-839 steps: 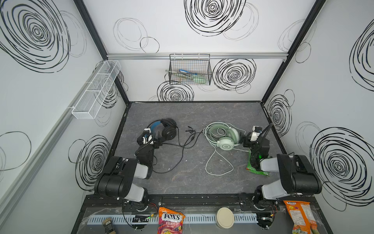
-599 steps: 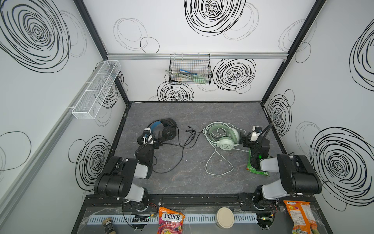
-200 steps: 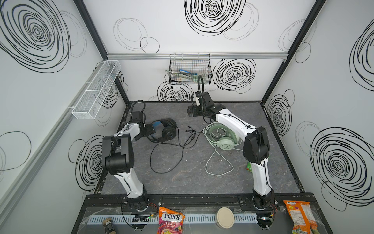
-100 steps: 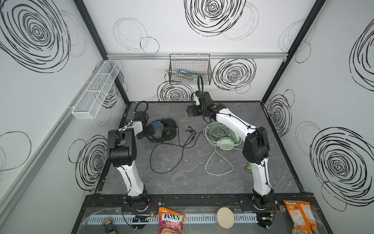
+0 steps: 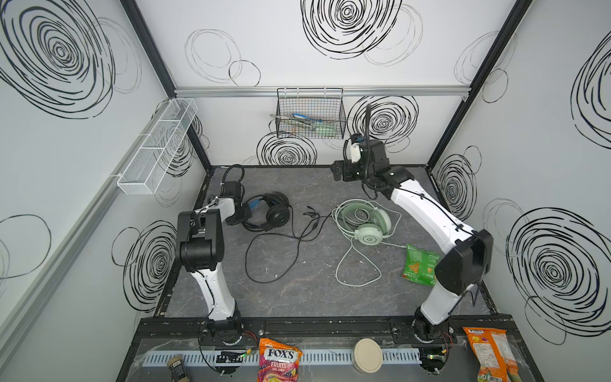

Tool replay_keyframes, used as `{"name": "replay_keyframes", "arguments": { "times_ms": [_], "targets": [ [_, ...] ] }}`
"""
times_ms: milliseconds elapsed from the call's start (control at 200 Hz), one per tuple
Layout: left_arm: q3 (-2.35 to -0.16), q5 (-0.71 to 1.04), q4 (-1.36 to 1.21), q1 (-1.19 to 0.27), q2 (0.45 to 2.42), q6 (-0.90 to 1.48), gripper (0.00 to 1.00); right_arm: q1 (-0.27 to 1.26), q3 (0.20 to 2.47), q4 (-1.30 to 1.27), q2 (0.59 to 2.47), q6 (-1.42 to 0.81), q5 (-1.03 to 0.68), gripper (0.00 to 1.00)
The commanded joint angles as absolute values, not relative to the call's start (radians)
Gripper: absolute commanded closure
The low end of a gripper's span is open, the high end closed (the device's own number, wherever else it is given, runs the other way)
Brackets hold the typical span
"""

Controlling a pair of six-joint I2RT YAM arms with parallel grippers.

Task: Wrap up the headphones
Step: 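Lift the black headphones with the left gripper while the right gripper lowers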

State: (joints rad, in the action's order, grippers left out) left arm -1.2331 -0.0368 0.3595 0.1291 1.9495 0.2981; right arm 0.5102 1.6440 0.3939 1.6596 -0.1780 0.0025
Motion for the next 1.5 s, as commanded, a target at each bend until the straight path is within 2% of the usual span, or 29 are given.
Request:
{"name": "replay_keyframes", "arguments": {
  "times_ms": [0,35,55,285,450,820,971,1136,1356,1496],
  "targets": [
    [-1.267,-0.037,0.363,0.121,1.891,0.313,0.94,0.491,1.485,0.321,1.551,-0.099,-0.126,0.03],
    [-1.276,-0.040,0.367,0.116,1.874,0.315,0.96,0.483,1.427,0.294,1.506,-0.082,-0.184,0.03],
    [-1.280,-0.043,0.369,0.112,1.862,0.316,1.00,0.480,1.395,0.281,1.484,-0.072,-0.214,0.03],
    [-1.359,-0.086,0.428,0.016,1.677,0.365,1.00,0.475,1.128,0.216,1.287,-0.040,-0.441,0.03],
    [-1.510,-0.184,0.534,-0.087,1.563,0.376,1.00,0.502,1.069,0.189,1.233,-0.069,-0.541,0.03],
    [-1.735,-0.248,0.804,-0.226,1.396,0.386,1.00,0.516,1.051,0.220,1.120,-0.045,-0.624,0.03],
    [-1.929,-0.240,0.964,-0.277,1.410,0.420,1.00,0.522,1.015,0.144,1.067,-0.072,-0.649,0.03],
    [-2.077,-0.232,1.070,-0.317,1.430,0.462,1.00,0.567,1.058,0.073,1.116,-0.082,-0.704,0.03],
    [-2.223,-0.169,1.156,-0.323,1.457,0.474,1.00,0.577,1.025,-0.067,1.148,-0.089,-0.582,0.03],
    [-2.282,-0.118,1.184,-0.324,1.471,0.480,1.00,0.577,1.059,-0.094,1.187,-0.080,-0.605,0.03]
  ]
}}
